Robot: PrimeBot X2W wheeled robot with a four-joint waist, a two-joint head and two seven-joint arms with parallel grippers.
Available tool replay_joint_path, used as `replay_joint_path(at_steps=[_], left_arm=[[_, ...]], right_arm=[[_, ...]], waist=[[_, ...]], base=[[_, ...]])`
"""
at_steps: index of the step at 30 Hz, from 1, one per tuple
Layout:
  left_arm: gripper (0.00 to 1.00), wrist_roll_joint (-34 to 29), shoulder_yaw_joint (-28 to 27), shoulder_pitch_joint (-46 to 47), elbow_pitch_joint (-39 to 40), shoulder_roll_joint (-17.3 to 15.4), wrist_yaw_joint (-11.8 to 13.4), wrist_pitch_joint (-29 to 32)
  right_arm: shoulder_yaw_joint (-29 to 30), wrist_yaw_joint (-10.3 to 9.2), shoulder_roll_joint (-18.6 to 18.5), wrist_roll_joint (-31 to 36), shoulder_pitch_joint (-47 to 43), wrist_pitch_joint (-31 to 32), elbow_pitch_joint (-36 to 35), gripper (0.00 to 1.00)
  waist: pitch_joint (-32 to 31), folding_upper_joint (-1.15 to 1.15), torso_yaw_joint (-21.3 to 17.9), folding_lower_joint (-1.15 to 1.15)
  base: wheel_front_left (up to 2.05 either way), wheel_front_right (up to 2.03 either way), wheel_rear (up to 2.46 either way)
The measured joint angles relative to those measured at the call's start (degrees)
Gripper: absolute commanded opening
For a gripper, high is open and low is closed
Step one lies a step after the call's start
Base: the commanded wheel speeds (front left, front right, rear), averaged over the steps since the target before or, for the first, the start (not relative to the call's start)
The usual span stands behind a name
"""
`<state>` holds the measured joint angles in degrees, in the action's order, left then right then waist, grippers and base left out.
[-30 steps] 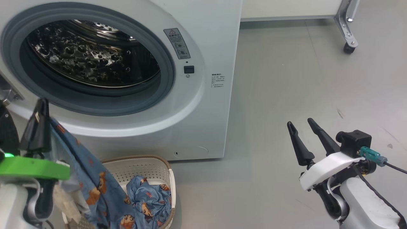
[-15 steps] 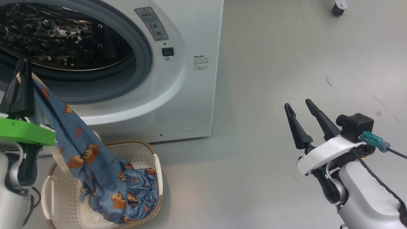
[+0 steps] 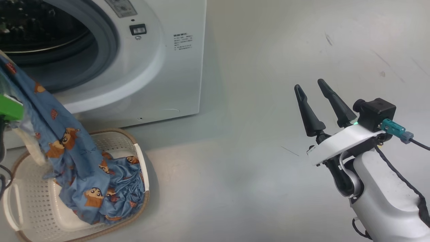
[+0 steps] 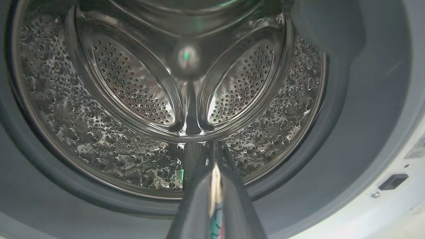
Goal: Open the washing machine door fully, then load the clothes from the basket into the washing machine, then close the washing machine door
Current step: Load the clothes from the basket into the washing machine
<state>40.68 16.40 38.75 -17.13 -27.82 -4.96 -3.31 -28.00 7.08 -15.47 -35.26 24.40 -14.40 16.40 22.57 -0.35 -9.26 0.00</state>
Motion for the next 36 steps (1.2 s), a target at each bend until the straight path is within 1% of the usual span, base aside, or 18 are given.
replay_joint_path(at_steps=[2,6,11,16,21,25,27,29,34,36], left_arm=[[0.00,-0.04,0.05,1.61,-1.87,-0.32,-0.08,1.19],[0.00,-0.35,-0.64,3.81,-5.37,-2.10,-0.25,2.33],[0.00,-0.36,-2.05,8.54,-8.00,-3.21,-0.25,2.87],[0.00,-1.18,-2.26,12.57,-10.31,-4.64,-0.25,3.33],[0.00,-3.54,-2.11,17.09,-11.92,-5.26,-0.25,3.20],[0.00,-5.27,-1.77,20.57,-12.78,-5.24,-0.23,0.80],[0.00,-6.15,-2.15,22.09,-13.13,-5.21,0.04,-1.53],[0.00,-7.32,-3.37,23.57,-13.18,-5.16,0.93,-4.47],[0.00,-7.97,-4.54,25.90,-13.81,-4.71,1.56,-9.93],[0.00,-7.94,-4.42,25.92,-15.17,-4.12,1.58,-10.29]], right_arm=[[-0.16,0.00,0.56,0.01,0.55,0.00,-0.15,1.00],[-0.14,0.00,1.81,0.01,1.41,0.00,-0.63,1.00],[-0.09,0.00,2.79,0.26,2.08,0.00,-0.99,1.00],[0.77,0.00,3.21,0.48,2.29,0.00,-1.11,1.00],[1.66,0.00,3.77,0.80,2.98,0.00,-1.43,1.00],[2.24,0.00,4.28,1.31,2.98,0.00,-1.43,1.00],[2.32,0.00,4.63,1.62,2.98,0.00,-1.43,1.00],[2.31,0.00,4.78,1.80,2.98,0.00,-1.42,1.00],[2.30,0.00,4.79,2.52,2.99,0.00,-1.31,1.00],[2.31,0.00,4.87,2.60,3.02,0.00,-1.22,1.00]], waist=[[1.49,0.00,-0.78,0.00],[4.31,0.00,-2.39,0.00],[7.58,0.00,-4.46,0.00],[10.62,0.00,-6.40,0.00],[13.38,0.00,-8.03,0.01],[15.26,0.00,-8.94,0.01],[15.94,0.00,-9.25,0.01],[16.38,0.00,-9.47,0.01],[16.79,0.00,-9.42,0.01],[16.84,0.00,-9.28,0.01]], base=[[0.00,0.00,0.00],[0.00,0.00,0.00],[0.00,0.00,0.00],[0.00,0.00,0.00],[0.00,0.00,0.00],[0.00,0.00,0.00],[0.00,0.00,0.00],[0.00,0.00,0.00],[0.00,0.00,0.00],[0.00,0.00,0.00]])
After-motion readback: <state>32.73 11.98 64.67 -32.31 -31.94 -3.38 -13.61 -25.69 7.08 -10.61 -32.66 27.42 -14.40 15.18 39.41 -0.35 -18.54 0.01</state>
